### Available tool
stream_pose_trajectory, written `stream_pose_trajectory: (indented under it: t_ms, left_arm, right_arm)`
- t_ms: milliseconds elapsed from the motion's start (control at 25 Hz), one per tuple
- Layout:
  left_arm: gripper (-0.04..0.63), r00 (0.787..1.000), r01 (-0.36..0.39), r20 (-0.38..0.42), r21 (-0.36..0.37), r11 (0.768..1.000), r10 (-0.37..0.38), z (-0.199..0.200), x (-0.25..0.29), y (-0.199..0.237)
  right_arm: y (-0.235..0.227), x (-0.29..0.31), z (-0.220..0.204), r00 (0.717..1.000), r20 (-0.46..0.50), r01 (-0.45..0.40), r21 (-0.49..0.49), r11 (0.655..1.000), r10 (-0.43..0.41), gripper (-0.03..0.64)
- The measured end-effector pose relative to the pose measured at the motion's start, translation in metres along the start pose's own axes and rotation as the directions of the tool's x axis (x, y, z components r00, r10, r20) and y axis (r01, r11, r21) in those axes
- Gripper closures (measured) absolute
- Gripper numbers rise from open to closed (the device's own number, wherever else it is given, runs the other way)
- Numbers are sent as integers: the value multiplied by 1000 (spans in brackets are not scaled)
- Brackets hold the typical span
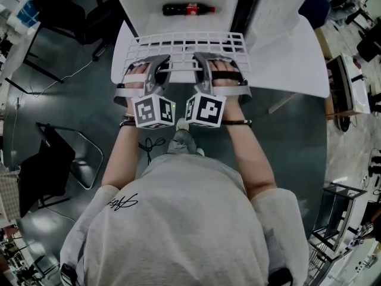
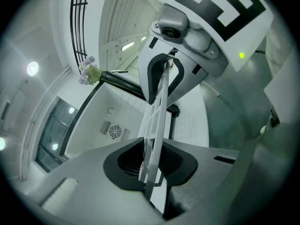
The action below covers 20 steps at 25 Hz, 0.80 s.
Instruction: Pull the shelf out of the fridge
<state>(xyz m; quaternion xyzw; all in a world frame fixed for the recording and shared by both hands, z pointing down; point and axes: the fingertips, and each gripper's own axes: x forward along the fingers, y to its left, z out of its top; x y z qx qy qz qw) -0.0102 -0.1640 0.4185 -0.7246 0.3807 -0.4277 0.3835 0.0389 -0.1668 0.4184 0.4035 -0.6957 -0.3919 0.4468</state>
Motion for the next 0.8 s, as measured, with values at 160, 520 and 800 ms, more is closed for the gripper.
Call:
stream_pose_trajectory:
  t_ms: [160,520,800]
  left_arm:
    - [540,1000,-2,0,-1,1000,2,-1,0,-1]
    - [540,1000,-8,-3,-3,1000,8,-1,-1,4]
    - [540,1000,-14,-8,0,1000,14,0,-2,4]
  right_arm:
    - [1,1,0,1000,0,1,-1,1000,-1,557]
    - [-4,0,3,1000,7,8,-10,1000,-8,557]
    - [-3,-1,3,1000,13,6,-9,1000,-6,557]
